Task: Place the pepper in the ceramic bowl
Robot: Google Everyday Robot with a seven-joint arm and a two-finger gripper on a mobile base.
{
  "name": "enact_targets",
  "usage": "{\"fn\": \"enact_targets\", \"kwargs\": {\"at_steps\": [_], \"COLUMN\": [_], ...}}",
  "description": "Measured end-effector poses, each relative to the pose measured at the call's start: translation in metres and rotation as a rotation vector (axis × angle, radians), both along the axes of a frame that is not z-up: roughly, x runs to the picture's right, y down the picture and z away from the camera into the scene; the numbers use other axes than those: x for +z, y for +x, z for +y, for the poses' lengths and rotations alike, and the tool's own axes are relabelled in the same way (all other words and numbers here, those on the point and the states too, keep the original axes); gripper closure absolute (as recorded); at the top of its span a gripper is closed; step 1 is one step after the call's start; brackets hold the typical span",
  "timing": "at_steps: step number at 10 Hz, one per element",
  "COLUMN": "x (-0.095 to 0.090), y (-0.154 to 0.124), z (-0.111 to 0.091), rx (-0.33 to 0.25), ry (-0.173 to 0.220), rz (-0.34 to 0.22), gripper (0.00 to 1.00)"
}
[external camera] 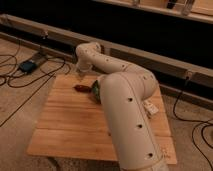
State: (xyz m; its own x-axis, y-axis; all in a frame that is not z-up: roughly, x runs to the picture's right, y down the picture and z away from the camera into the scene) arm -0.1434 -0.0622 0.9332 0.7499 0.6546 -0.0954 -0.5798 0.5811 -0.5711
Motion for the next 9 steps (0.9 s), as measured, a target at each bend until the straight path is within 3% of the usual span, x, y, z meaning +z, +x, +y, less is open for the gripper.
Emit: {"fn": "enact_targets", "kwargs": {"at_steps": [3,9], "x": [-0.006,-0.018], "y": [0.025,0.013], "z": [-0.004,0.006], "rx": [0.036,0.023], "ry": [0.005,0.0], "rz": [0.018,-0.048], "gripper": [1.0,1.0]}}
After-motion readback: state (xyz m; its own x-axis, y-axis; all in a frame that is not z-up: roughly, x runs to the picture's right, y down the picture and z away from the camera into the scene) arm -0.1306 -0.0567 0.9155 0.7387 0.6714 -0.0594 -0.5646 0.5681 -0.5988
